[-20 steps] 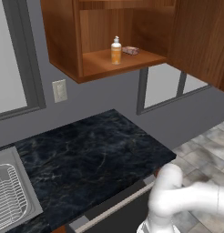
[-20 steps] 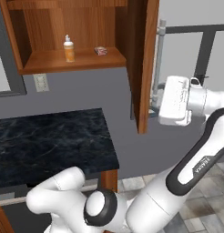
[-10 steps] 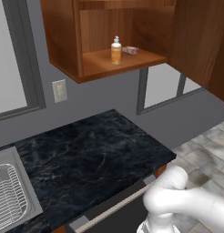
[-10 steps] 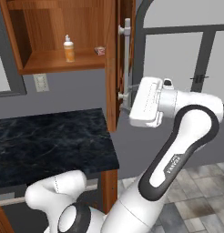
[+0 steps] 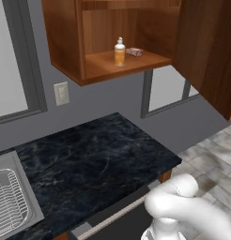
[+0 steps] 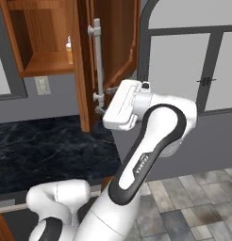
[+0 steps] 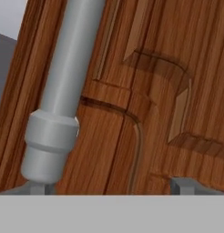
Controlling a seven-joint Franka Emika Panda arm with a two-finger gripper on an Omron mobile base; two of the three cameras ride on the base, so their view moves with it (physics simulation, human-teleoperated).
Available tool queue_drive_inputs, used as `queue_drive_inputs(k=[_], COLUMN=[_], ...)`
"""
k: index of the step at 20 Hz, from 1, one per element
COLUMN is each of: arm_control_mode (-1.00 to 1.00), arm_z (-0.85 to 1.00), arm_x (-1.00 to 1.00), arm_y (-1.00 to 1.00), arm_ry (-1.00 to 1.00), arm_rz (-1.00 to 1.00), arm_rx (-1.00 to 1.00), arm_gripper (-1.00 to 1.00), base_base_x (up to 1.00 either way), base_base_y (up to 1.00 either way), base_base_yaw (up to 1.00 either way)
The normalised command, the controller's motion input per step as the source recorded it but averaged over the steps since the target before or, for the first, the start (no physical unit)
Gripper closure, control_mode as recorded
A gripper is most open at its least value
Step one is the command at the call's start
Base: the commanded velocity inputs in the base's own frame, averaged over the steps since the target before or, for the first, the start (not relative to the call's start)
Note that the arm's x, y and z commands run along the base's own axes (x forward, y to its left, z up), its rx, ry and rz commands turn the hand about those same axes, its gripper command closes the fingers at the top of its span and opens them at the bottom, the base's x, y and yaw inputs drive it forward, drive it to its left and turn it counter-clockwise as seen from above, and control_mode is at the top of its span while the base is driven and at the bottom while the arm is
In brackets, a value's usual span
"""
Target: Pick up the soap dispenser and bar soap from the sink, and place them back in the cabinet, and close the cabinet door.
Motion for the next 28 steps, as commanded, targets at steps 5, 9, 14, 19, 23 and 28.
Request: queue_drive_inputs(k=[5, 9, 14, 19, 23, 28], arm_control_mode=[-1.0, -1.0, -1.0, -1.0, -1.0, -1.0], arm_z=[0.0, 0.0, 0.0, 0.0, 0.0, 0.0], arm_x=[0.0, 0.0, 0.0, 0.0, 0.0, 0.0], arm_y=[0.63, 0.61, 0.6, 0.61, 0.64, 0.57], arm_ry=[0.0, 0.0, 0.0, 0.0, 0.0, 0.0], arm_rz=[-0.03, -0.05, -0.08, -0.13, -0.17, -0.18], arm_rx=[0.0, 0.0, 0.0, 0.0, 0.0, 0.0], arm_gripper=[-1.0, -1.0, -1.0, -1.0, -1.0, -1.0], base_base_x=[0.0, 0.0, 0.0, 0.0, 0.0, 0.0], base_base_y=[0.0, 0.0, 0.0, 0.0, 0.0, 0.0], base_base_yaw=[0.0, 0.0, 0.0, 0.0, 0.0, 0.0])
